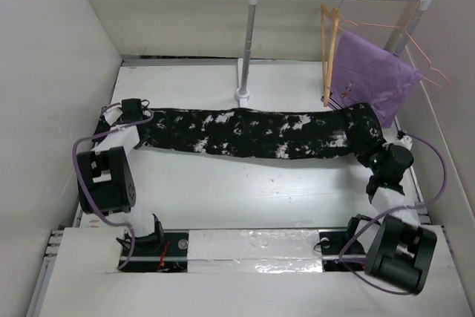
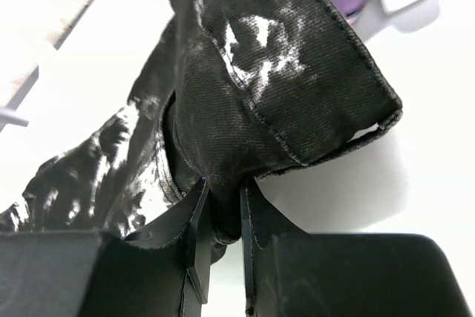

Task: Place the trousers on the hanger
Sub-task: Fold the trousers at the center of the board.

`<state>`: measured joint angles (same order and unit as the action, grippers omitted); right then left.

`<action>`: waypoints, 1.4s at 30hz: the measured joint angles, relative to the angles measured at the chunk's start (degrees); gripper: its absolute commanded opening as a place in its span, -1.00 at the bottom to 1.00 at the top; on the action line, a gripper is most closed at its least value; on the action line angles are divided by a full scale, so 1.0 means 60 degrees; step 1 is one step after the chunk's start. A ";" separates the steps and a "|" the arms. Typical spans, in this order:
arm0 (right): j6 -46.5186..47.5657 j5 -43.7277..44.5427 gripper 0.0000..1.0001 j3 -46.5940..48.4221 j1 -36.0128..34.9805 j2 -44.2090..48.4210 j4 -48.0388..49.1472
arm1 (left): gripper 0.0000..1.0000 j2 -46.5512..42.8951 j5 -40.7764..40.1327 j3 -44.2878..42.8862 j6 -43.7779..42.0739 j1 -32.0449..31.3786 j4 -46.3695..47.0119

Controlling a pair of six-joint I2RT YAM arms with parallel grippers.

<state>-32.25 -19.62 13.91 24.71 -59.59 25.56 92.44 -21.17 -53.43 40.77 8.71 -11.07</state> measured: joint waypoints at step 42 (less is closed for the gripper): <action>0.0794 0.3031 1.00 -0.0550 0.0368 0.5697 -0.6033 | -1.00 -0.8269 0.6262 0.3453 -0.0204 -0.1643 0.2386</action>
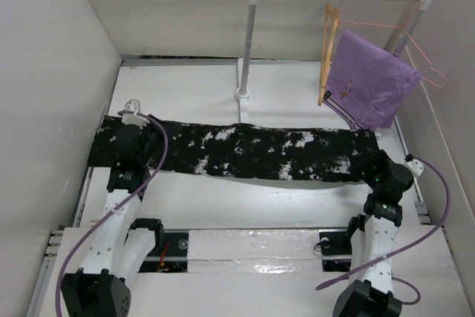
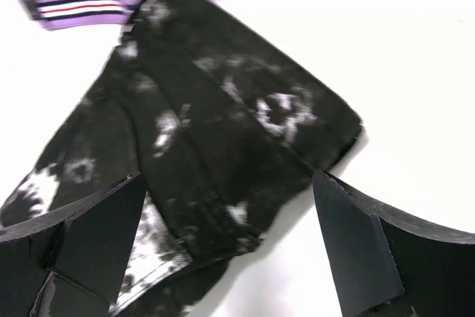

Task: Place the trousers on the hanger
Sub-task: Fold the trousers at the center of the board.

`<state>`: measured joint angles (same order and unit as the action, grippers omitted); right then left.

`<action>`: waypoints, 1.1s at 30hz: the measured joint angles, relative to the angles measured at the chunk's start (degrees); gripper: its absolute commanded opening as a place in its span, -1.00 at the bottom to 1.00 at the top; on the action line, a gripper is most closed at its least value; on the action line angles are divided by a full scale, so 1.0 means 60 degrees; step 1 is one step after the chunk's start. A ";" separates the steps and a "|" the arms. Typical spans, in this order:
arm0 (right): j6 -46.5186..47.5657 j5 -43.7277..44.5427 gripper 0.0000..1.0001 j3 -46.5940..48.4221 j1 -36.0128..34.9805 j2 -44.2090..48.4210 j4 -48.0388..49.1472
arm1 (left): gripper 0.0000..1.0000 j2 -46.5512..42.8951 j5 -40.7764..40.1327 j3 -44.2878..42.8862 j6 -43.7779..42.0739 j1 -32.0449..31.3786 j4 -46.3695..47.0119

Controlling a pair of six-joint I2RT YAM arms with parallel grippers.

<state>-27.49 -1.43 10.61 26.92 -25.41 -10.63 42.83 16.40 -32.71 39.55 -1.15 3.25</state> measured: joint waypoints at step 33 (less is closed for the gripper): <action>0.1789 -0.0459 -1.00 0.2634 -0.8018 -0.2594 0.1031 | -0.75 0.4248 -0.6444 0.1308 0.0248 -0.7606 0.2404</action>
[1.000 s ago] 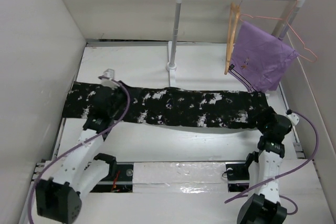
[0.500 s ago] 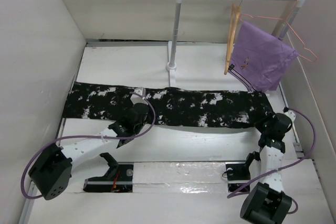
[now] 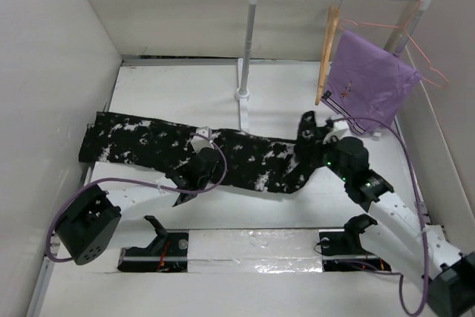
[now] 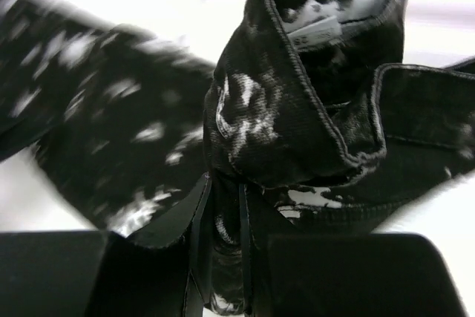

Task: Place the trousers on the hanger
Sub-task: Fold the trousers at the center of the board.

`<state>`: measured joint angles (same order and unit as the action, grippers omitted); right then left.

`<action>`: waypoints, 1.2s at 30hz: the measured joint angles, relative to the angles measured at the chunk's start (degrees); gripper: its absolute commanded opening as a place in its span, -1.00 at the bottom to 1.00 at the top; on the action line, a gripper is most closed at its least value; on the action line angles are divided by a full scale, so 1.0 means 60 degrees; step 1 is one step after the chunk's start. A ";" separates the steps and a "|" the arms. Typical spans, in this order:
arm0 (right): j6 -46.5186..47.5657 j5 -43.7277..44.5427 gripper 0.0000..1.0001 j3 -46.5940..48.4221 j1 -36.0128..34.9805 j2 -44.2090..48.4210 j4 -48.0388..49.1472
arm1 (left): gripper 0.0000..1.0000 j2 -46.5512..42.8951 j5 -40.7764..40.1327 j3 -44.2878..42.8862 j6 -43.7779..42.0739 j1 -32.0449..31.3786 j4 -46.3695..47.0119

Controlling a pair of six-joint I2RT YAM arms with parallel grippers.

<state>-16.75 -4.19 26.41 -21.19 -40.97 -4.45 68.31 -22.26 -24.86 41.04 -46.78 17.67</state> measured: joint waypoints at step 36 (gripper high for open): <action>0.1512 0.2535 -1.00 0.8451 -0.4411 -0.2674 -0.2677 | -0.90 0.5125 0.0211 -0.3464 0.0889 -0.2208 0.1158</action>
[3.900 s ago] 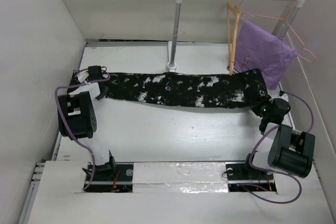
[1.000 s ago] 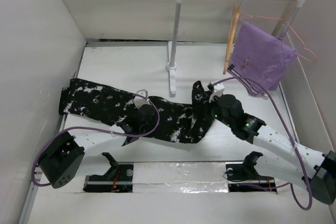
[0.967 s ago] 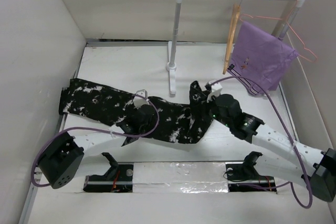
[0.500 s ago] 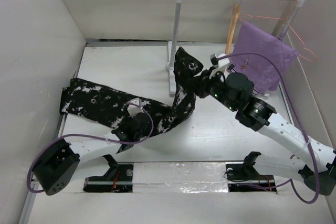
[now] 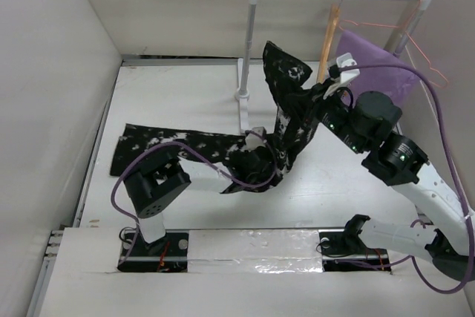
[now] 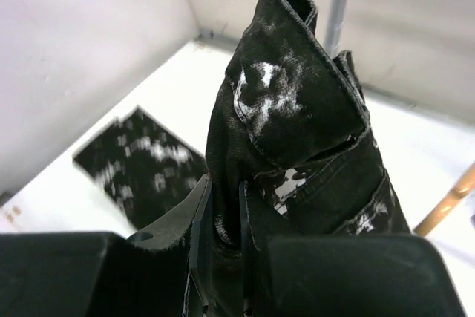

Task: Place the trousers on the hanger
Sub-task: Fold the trousers at the center of the board.

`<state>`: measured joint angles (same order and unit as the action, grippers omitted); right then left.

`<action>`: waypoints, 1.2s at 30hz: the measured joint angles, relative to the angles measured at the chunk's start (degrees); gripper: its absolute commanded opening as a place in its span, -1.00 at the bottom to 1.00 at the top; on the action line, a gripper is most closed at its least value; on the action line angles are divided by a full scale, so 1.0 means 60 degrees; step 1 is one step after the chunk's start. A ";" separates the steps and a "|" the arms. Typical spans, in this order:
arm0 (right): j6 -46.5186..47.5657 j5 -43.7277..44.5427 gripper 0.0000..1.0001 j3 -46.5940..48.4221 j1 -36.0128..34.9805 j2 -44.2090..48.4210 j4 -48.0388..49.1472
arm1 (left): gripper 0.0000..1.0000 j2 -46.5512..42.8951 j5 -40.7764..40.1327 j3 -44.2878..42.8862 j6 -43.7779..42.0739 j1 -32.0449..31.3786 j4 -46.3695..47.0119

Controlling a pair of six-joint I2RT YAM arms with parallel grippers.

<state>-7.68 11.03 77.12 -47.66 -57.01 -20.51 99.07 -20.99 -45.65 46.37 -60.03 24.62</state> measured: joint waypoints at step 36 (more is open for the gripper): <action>0.0390 -0.0841 -1.00 0.4215 -0.1370 -0.6834 0.1166 | -0.18 -1.2681 -0.1351 0.0980 -0.0546 0.2535 -0.4331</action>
<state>-5.34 5.98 102.41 -55.88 -98.02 -13.52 22.98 -29.10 -39.77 43.09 -44.82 -1.37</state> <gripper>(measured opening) 0.191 0.411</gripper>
